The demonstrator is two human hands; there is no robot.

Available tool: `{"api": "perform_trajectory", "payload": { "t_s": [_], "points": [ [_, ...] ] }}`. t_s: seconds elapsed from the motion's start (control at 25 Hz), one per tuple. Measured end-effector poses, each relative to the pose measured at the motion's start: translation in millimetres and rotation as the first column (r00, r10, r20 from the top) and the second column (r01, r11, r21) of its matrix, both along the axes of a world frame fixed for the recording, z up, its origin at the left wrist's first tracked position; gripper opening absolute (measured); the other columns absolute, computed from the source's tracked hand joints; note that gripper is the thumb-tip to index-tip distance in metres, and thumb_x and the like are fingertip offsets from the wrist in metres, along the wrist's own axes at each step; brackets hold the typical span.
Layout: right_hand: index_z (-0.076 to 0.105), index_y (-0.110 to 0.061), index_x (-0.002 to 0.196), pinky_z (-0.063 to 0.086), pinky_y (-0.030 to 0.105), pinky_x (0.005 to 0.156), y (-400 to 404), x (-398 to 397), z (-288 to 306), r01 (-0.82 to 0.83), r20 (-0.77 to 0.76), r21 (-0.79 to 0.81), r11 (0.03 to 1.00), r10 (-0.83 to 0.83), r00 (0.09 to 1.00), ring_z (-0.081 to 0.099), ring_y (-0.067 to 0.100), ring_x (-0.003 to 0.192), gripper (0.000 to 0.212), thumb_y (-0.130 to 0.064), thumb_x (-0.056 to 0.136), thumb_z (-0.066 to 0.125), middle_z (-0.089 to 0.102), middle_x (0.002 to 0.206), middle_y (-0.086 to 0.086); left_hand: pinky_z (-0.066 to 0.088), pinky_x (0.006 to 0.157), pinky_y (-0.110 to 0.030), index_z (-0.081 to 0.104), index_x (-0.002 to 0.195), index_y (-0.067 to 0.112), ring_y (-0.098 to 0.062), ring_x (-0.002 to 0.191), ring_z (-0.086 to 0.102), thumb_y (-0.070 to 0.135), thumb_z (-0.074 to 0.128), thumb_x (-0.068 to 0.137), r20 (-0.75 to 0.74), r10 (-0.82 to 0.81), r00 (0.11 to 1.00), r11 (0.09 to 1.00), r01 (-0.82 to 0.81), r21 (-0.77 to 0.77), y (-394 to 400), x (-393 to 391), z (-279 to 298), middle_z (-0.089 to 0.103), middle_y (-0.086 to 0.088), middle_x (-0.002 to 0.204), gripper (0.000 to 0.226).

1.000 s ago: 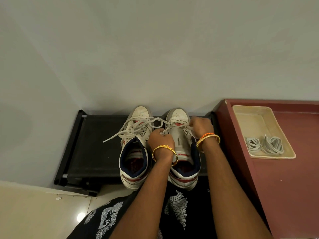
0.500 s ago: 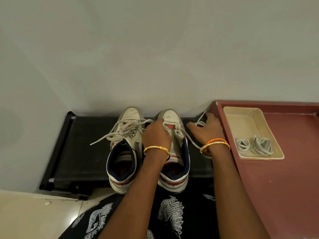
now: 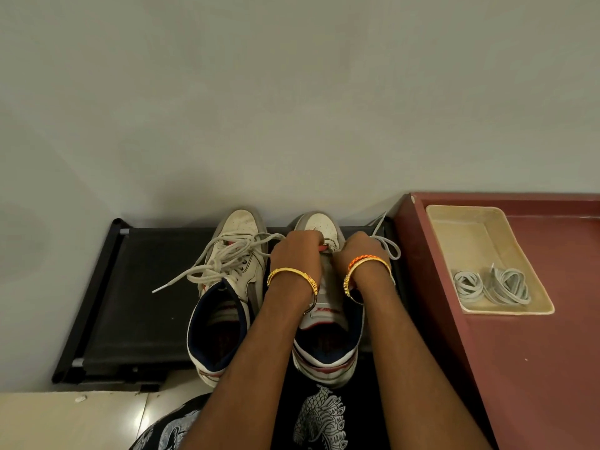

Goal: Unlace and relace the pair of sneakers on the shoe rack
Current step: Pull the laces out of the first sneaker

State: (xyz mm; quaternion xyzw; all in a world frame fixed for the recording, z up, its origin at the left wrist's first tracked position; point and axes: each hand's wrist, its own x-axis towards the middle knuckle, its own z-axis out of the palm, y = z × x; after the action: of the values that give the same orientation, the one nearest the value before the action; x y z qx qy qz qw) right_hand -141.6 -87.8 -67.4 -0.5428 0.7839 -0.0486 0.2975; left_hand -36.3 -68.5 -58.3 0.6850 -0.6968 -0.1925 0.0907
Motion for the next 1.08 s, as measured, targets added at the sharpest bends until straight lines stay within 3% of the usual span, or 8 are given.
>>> {"api": "perform_trajectory", "payload": {
  "t_s": [0.08, 0.2, 0.36, 0.48, 0.64, 0.8, 0.92, 1.08],
  "points": [
    [0.07, -0.005, 0.101, 0.05, 0.028, 0.076, -3.9, -14.3, -5.5, -0.003, 0.116, -0.009, 1.0, 0.004, 0.993, 0.063, 0.024, 0.086, 0.025, -0.022, 0.085, 0.061, 0.07, 0.101, 0.012, 0.044, 0.092, -0.038, 0.061, 0.122, 0.018, -0.028, 0.113, 0.054, 0.008, 0.052, 0.09, 0.054, -0.078, 0.995, 0.996, 0.076, 0.052, -2.5, 0.4, -4.7, 0.059, -0.01, 0.121, 0.034],
    [0.075, -0.009, 0.092, 0.043, 0.016, 0.057, -1.8, -29.2, -5.4, 0.036, 0.275, -0.002, 0.999, -0.034, 0.961, 0.052, 0.007, 0.063, 0.015, -0.012, 0.084, 0.063, 0.07, 0.089, 0.007, 0.036, 0.101, -0.043, 0.052, 0.132, 0.021, -0.028, 0.125, 0.041, 0.015, 0.055, 0.09, 0.159, -0.157, 0.975, 0.985, 0.144, 0.094, -3.2, -4.5, -10.1, 0.041, -0.01, 0.135, 0.042],
    [0.074, -0.003, 0.093, 0.045, 0.017, 0.061, 2.6, -32.3, -4.0, 0.128, 0.427, 0.022, 0.992, -0.125, 0.896, 0.053, 0.007, 0.067, 0.014, -0.002, 0.08, 0.069, 0.07, 0.092, 0.012, 0.034, 0.104, -0.045, 0.053, 0.131, 0.021, -0.027, 0.127, 0.038, 0.015, 0.054, 0.09, 0.157, -0.156, 0.975, 0.987, 0.147, 0.068, -2.9, -9.4, -11.7, 0.033, -0.009, 0.138, 0.041],
    [0.073, 0.0, 0.096, 0.043, 0.015, 0.061, 3.2, -33.6, -2.9, 0.155, 0.492, 0.033, 0.987, -0.151, 0.858, 0.053, 0.004, 0.068, 0.018, 0.001, 0.079, 0.069, 0.067, 0.084, 0.006, 0.031, 0.106, -0.046, 0.054, 0.13, 0.023, -0.028, 0.129, 0.035, 0.017, 0.055, 0.09, 0.153, -0.167, 0.974, 0.986, 0.16, 0.054, -1.4, -11.5, -12.0, 0.03, -0.009, 0.14, 0.041],
    [0.074, -0.002, 0.094, 0.044, 0.023, 0.076, 3.7, -32.5, -5.0, 0.162, 0.481, 0.025, 0.987, -0.154, 0.863, 0.054, 0.004, 0.069, 0.017, 0.001, 0.079, 0.069, 0.065, 0.082, 0.005, 0.026, 0.107, -0.048, 0.052, 0.13, 0.021, -0.031, 0.134, 0.029, 0.028, 0.057, 0.088, 0.182, -0.178, 0.967, 0.982, 0.164, 0.088, 0.4, -16.2, -12.7, 0.019, -0.01, 0.147, 0.043],
    [0.073, -0.002, 0.093, 0.043, 0.025, 0.075, 2.9, -32.3, -5.5, 0.165, 0.489, 0.029, 0.986, -0.158, 0.858, 0.055, 0.009, 0.072, 0.015, 0.001, 0.08, 0.066, 0.066, 0.084, 0.007, 0.024, 0.108, -0.047, 0.051, 0.128, 0.017, -0.032, 0.136, 0.024, 0.032, 0.054, 0.09, 0.178, -0.17, 0.969, 0.985, 0.161, 0.066, 4.2, -22.7, -14.2, 0.006, -0.012, 0.153, 0.041],
    [0.075, -0.005, 0.088, 0.05, 0.027, 0.072, 2.2, -29.3, -9.8, 0.164, 0.459, 0.019, 0.986, -0.154, 0.875, 0.059, 0.018, 0.079, 0.012, -0.003, 0.082, 0.065, 0.071, 0.09, 0.012, 0.025, 0.107, -0.046, 0.047, 0.131, 0.017, -0.032, 0.135, 0.026, 0.032, 0.054, 0.091, 0.177, -0.147, 0.973, 0.988, 0.135, 0.076, 1.3, -19.7, -19.4, 0.015, -0.012, 0.15, 0.044],
    [0.072, -0.012, 0.071, 0.053, 0.035, 0.081, 0.6, -24.4, -12.4, 0.2, 0.393, 0.003, 0.98, -0.185, 0.901, 0.059, 0.021, 0.079, 0.015, -0.012, 0.084, 0.064, 0.069, 0.08, 0.01, 0.032, 0.102, -0.042, 0.049, 0.127, 0.015, -0.029, 0.125, 0.037, 0.031, 0.05, 0.094, 0.161, -0.067, 0.985, 0.997, 0.06, 0.044, -1.8, -17.1, -21.3, 0.033, -0.012, 0.135, 0.037]
  ]
}}
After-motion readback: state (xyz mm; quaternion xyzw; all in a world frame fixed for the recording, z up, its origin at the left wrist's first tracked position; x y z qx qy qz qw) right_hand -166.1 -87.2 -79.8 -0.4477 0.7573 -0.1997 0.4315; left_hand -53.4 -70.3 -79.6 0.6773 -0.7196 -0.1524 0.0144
